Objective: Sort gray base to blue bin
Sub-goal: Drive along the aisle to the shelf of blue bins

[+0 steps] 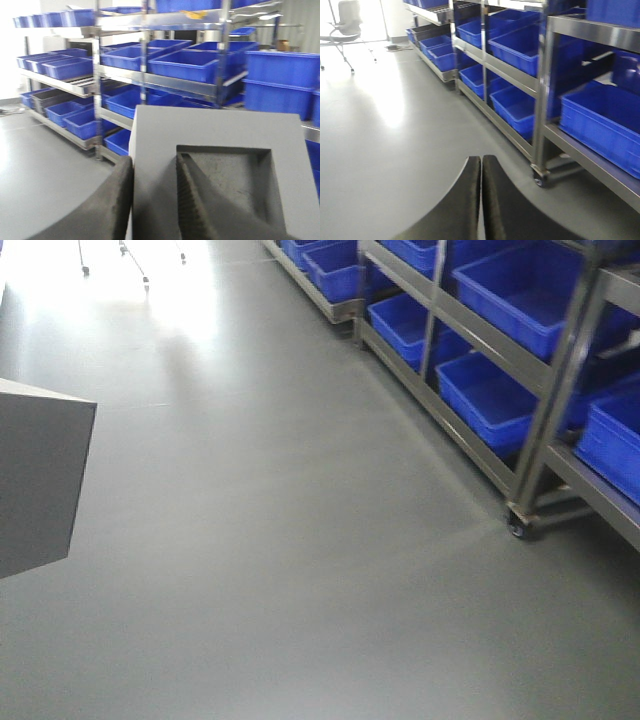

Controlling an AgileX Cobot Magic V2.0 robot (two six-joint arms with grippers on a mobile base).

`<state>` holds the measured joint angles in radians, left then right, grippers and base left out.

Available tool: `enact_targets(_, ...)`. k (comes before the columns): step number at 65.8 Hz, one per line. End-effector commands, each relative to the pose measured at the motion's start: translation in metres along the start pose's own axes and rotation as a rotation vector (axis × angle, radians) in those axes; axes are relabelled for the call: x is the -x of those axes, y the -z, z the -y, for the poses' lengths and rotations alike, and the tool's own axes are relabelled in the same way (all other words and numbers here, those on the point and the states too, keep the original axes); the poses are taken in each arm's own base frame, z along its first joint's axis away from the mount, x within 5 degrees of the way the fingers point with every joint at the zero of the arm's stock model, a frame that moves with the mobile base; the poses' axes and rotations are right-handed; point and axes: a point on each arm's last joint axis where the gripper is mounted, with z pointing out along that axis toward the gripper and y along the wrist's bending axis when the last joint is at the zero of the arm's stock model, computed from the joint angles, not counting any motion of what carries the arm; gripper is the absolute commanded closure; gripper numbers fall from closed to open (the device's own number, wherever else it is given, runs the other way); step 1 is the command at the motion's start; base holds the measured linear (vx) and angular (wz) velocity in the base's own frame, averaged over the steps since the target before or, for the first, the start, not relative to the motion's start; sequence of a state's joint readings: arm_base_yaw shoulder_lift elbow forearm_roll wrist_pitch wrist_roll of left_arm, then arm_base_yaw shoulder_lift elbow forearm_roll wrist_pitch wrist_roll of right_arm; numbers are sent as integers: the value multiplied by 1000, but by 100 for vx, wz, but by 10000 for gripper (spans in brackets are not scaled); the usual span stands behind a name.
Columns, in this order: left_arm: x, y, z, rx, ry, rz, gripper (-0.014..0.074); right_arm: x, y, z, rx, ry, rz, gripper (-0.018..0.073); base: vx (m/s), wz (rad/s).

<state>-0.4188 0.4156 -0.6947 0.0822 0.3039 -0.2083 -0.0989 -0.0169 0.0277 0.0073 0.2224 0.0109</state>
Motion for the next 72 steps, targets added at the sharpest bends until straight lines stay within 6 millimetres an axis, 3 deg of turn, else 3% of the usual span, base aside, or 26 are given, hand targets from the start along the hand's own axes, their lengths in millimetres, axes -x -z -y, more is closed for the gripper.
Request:
enact_targets(1, 19, 2, 4, -33, 13, 129, 603, 5, -1, 0, -4, 18, 56, 564, 46, 39)
enact_targets(72, 19, 2, 4, -33, 13, 129, 603, 5, -1, 0, -4, 18, 56, 564, 46, 18)
